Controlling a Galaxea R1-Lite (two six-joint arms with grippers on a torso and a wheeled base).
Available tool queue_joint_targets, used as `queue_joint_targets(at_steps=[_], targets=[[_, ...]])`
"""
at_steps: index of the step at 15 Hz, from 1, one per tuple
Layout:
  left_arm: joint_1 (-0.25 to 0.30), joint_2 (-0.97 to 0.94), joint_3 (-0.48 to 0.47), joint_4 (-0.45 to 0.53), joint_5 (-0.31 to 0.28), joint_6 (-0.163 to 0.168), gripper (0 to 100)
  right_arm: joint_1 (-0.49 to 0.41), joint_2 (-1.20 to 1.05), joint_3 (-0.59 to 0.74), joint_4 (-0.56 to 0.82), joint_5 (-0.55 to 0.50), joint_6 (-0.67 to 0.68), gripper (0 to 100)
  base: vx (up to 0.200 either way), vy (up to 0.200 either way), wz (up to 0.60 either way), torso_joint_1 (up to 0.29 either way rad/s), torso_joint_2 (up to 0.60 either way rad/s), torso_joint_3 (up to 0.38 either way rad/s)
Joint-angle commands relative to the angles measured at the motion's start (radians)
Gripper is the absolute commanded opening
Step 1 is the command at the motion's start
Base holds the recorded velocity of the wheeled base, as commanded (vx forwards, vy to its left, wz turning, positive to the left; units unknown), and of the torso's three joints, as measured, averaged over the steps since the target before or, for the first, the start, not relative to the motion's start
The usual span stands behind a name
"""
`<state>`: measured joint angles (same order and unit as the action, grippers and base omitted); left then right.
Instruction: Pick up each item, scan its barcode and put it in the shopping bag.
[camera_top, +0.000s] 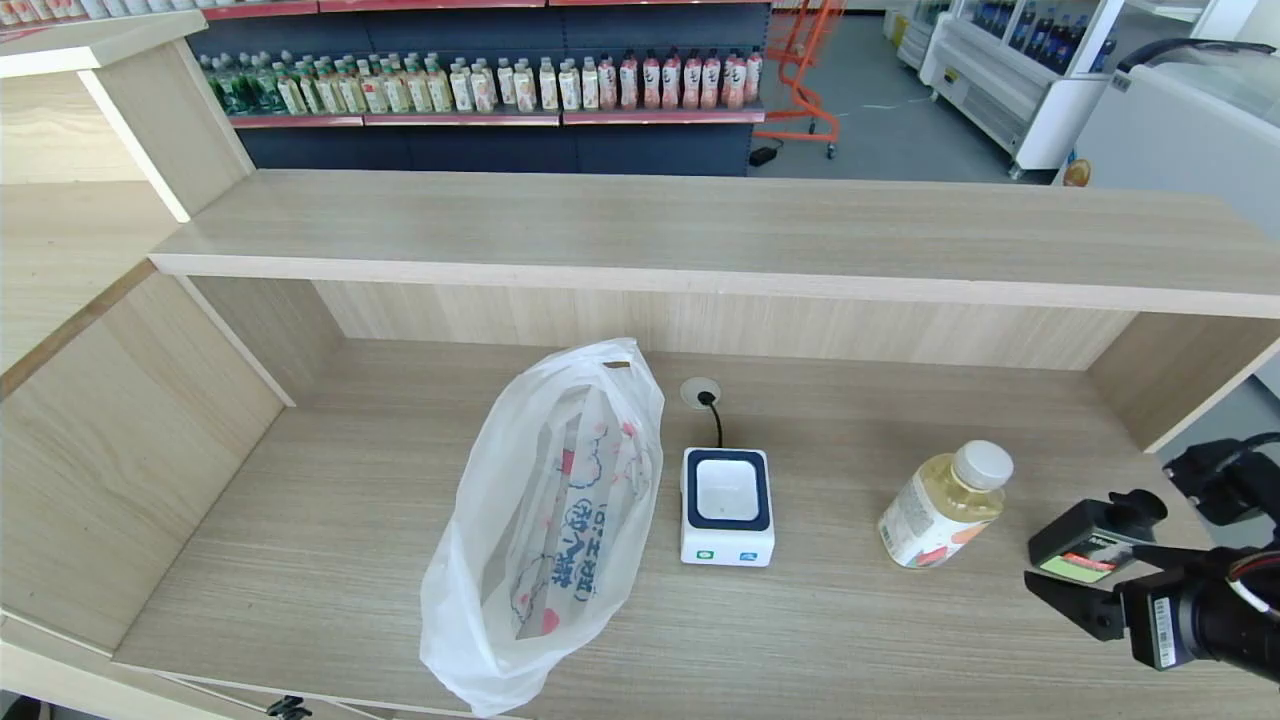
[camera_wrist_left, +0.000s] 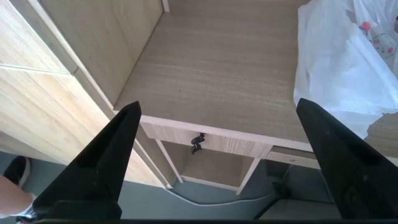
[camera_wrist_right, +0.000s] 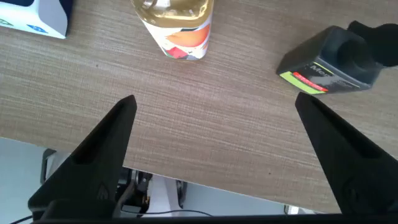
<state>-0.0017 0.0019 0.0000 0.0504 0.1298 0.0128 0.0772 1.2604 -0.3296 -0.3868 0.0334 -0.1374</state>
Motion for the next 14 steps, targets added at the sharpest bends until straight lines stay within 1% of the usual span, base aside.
queue_joint_targets(at_steps=[1, 3, 4, 5, 6, 7, 10, 12, 14], targets=[[0.000, 0.000, 0.000, 0.000, 0.001, 0.000, 100, 0.056, 0.178, 0.023, -0.083, 0.000, 0.007, 100, 0.000, 0.000, 0.00, 0.000, 0.00, 0.000], [0.000, 0.000, 0.000, 0.000, 0.001, 0.000, 100, 0.079, 0.246, 0.030, -0.175, 0.000, 0.019, 100, 0.000, 0.000, 0.00, 0.000, 0.00, 0.000], [0.000, 0.000, 0.000, 0.000, 0.001, 0.000, 100, 0.096, 0.309, 0.041, -0.273, -0.006, 0.027, 100, 0.000, 0.000, 0.00, 0.000, 0.00, 0.000], [0.000, 0.000, 0.000, 0.000, 0.001, 0.000, 100, 0.101, 0.343, 0.050, -0.322, -0.006, 0.027, 100, 0.000, 0.000, 0.00, 0.000, 0.00, 0.000], [0.000, 0.000, 0.000, 0.000, 0.001, 0.000, 100, 0.102, 0.366, 0.050, -0.345, -0.006, 0.027, 100, 0.000, 0.000, 0.00, 0.000, 0.00, 0.000], [0.000, 0.000, 0.000, 0.000, 0.001, 0.000, 100, 0.110, 0.409, 0.050, -0.406, -0.006, 0.027, 100, 0.000, 0.000, 0.00, 0.000, 0.00, 0.000], [0.000, 0.000, 0.000, 0.000, 0.001, 0.000, 100, 0.147, 0.465, 0.052, -0.494, -0.009, 0.027, 100, 0.000, 0.000, 0.00, 0.000, 0.00, 0.000], [0.000, 0.000, 0.000, 0.000, 0.001, 0.000, 100, 0.171, 0.501, 0.050, -0.575, -0.020, 0.025, 100, 0.000, 0.000, 0.00, 0.000, 0.00, 0.000], [0.000, 0.000, 0.000, 0.000, 0.001, 0.000, 100, 0.187, 0.539, 0.049, -0.644, -0.066, 0.024, 100, 0.000, 0.000, 0.00, 0.000, 0.00, 0.000]])
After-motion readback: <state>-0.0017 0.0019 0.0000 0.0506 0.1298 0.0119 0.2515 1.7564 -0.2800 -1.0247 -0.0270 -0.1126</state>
